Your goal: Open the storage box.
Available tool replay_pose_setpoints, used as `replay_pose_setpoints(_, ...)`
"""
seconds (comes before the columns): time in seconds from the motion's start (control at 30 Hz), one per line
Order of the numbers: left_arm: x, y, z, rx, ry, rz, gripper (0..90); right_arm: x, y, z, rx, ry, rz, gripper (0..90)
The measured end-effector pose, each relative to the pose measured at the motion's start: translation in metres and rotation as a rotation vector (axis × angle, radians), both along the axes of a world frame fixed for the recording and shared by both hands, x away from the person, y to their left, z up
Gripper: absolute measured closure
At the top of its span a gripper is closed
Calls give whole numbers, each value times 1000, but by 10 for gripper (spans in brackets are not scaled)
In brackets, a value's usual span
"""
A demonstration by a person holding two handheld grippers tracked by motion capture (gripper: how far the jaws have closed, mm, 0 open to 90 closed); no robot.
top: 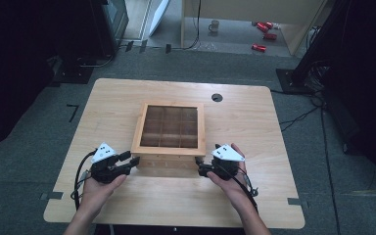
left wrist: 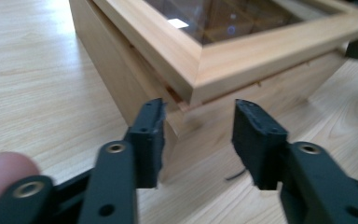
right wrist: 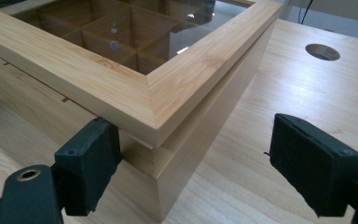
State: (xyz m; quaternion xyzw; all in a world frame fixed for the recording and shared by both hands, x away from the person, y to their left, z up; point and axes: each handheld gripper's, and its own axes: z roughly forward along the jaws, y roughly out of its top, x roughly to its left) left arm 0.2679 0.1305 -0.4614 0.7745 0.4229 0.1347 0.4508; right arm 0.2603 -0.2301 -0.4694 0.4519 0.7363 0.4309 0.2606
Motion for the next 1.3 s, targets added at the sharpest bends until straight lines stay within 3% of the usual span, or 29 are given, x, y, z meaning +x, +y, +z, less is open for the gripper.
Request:
replay_pose_setpoints(0.3,-2,9,-18,63,41,-16,432,4,-3,16,25,-58,24,165)
replay_pose_setpoints(0.4,-2,18,-28,76,72,-6,394,8,-4,26,17,-86,39,153)
replay_pose_setpoints(0.63,0,28,-47,185,121,66,231,19,-2,43,3,-137,54,151)
replay_pose_setpoints(0.8,0,27,-51,199,110,77,182,27,0,54,-2,-171,62,155)
replay_pose_setpoints(0.97,-3,24,-55,227,53,73,168,34,0,63,-27,-198,93,172)
replay_pose_setpoints(1.07,-4,22,-56,247,39,77,168,39,-2,69,0,-203,106,205)
replay_pose_setpoints(1.17,-4,21,-56,246,40,80,169,44,-3,75,13,-221,125,278)
replay_pose_setpoints(1.3,-3,23,-56,232,46,81,169,52,-2,86,36,-254,141,466)
